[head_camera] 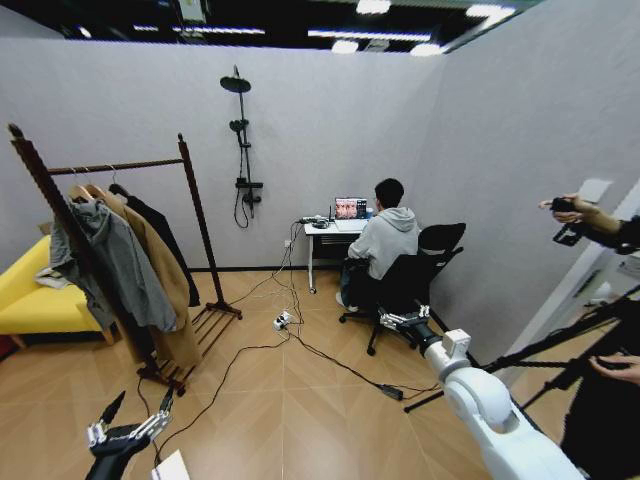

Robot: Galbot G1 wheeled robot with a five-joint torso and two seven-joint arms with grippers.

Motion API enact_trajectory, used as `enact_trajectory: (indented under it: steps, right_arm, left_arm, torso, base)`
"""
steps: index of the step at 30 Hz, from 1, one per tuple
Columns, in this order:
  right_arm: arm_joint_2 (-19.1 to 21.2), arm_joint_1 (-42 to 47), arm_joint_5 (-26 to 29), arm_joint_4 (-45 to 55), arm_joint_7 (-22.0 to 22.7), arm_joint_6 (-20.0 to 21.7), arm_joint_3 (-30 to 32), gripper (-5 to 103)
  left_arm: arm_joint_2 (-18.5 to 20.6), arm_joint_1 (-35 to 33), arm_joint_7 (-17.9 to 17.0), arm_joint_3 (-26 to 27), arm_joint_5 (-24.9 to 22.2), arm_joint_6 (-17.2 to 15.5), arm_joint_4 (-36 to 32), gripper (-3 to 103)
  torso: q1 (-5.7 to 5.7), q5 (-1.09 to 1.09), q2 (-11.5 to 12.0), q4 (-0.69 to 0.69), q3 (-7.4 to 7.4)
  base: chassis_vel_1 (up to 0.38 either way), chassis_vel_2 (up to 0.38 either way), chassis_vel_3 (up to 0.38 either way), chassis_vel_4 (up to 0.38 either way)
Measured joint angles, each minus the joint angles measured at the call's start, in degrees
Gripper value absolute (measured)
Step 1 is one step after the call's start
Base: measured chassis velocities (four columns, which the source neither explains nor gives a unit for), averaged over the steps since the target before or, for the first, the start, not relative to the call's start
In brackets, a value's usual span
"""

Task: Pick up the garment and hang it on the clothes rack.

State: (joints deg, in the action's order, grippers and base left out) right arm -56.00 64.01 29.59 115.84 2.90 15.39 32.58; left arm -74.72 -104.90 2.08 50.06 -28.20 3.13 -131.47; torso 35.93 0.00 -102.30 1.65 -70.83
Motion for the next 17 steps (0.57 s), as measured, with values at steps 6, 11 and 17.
enact_trajectory:
  steps: [6,11,17]
  right_arm:
    - [-0.02,0.3,-0.01,0.09,0.0,-0.01,0.2,100]
    - [0.05,0.59,-0.01,0.11,0.0,-0.2,0.38,100]
    - [0.09,0.75,-0.01,0.12,0.0,-0.33,0.4,100]
  left_arm:
    - [0.0,0.0,0.0,0.0,0.0,0.0,0.0,100]
    - [0.0,0.0,0.0,0.0,0.0,0.0,0.0,100]
    - [0.0,0.0,0.01,0.0,0.0,0.0,0.0,100]
  torso:
    - [0.0,0.0,0.0,-0.01,0.0]
    - [-0.01,0.01,0.0,0.0,0.0]
    - [0.0,0.0,0.0,-0.02,0.0]
  base:
    - [0.058,-0.095,-0.083,0.069]
    - [0.05,-0.092,-0.094,0.038]
    - [0.059,-0.062,-0.058,0.059]
